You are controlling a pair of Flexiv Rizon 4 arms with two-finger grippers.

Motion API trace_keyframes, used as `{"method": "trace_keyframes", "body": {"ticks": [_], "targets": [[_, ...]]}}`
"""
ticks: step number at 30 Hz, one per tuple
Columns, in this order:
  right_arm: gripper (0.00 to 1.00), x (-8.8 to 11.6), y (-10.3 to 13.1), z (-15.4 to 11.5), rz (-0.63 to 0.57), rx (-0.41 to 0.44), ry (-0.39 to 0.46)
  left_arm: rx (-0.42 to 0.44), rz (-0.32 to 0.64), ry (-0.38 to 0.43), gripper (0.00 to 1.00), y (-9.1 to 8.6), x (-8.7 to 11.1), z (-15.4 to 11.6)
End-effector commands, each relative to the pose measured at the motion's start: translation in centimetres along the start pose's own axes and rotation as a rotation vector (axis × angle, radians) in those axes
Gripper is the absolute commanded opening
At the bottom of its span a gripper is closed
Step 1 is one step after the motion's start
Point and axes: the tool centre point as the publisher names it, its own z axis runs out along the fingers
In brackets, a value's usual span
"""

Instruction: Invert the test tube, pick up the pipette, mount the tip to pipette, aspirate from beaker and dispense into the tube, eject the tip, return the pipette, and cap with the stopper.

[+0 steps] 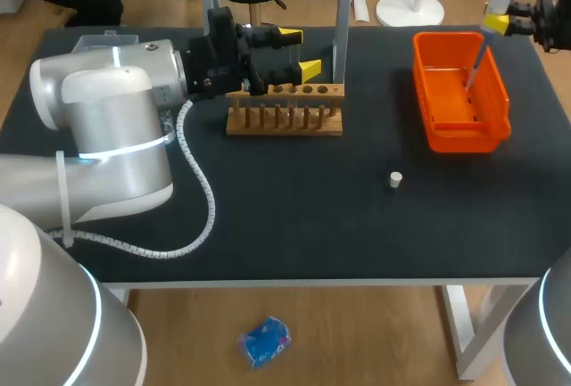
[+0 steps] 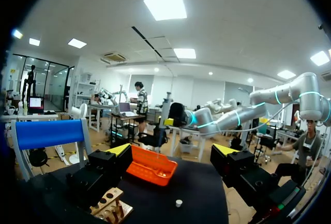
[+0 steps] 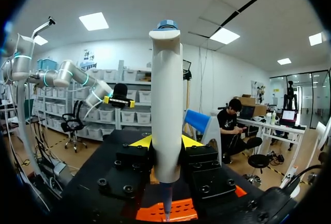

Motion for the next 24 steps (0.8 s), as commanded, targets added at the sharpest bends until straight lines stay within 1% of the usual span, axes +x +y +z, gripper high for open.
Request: {"method": "trace_keyframes", "body": {"ticks": [1, 15, 17, 18, 21, 24], "targets": [[0.0, 0.4, 0.1, -0.1, -0.001, 0.001, -0.009, 0.002, 0.001, -0.005, 1.0, 0.1, 0.1, 0.2], [0.0, 0.4, 0.1, -0.1, -0.001, 0.001, -0.009, 0.002, 0.001, -0.005, 1.0, 0.1, 0.1, 0.2], [0.0, 0.4, 0.1, -0.1, -0.001, 0.001, -0.009, -0.016, 0.014, -0.034, 1.0, -0.5, 0.2, 0.4], [0.0, 0.4, 0.1, -0.1, -0.001, 0.001, -0.009, -0.003, 0.011, -0.045, 1.0, -1.1, 0.2, 0.5], [0.0, 0.4, 0.1, -0.1, -0.001, 0.001, -0.009, 0.005, 0.023, -0.051, 1.0, -2.9, 0.2, 1.3], [0.0, 0.4, 0.1, -0.1, -0.001, 0.001, -0.009, -0.021, 0.069, -0.059, 1.0, -4.4, 0.3, 2.6]]}}
